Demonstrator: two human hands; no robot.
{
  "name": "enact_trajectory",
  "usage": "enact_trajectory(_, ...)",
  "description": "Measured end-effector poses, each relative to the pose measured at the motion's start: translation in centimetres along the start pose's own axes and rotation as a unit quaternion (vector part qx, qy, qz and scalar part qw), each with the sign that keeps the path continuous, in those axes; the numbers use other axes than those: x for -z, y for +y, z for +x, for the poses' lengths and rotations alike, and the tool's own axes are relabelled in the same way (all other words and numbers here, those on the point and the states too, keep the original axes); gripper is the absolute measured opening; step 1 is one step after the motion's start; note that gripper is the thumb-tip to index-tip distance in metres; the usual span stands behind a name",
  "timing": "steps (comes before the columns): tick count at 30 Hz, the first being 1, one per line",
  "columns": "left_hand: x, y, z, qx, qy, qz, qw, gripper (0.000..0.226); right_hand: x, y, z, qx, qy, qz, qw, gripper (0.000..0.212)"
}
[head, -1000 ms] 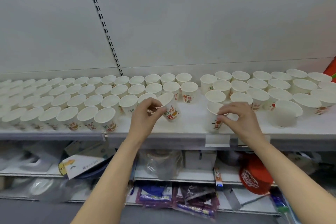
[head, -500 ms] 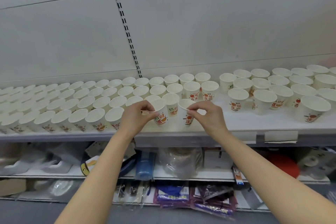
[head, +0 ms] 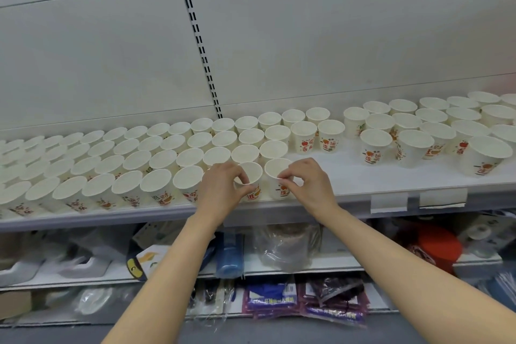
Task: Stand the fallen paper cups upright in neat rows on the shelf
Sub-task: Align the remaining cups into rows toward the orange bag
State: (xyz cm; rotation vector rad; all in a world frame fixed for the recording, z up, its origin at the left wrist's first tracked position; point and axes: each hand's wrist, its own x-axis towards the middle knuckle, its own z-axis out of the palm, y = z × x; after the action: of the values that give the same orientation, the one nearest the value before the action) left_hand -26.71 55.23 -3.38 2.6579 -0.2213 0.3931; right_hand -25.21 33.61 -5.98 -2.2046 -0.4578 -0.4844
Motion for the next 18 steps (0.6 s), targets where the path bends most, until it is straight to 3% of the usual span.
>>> enact_trajectory(9, -0.5, -0.9, 0.0, -0.019, -0.018, -0.006, 1.000, 0.014, -2.3, -0.4, -0.2, 0.015, 0.001, -0.041, 0.999, 0.009)
enact_trajectory(18, -0.3, 1.5, 1.5, -0.079, 0.060, -0.054, 0.994, 0.033, -1.5, 0.6, -0.1, 0.108, 0.043, -0.141, 0.983, 0.016)
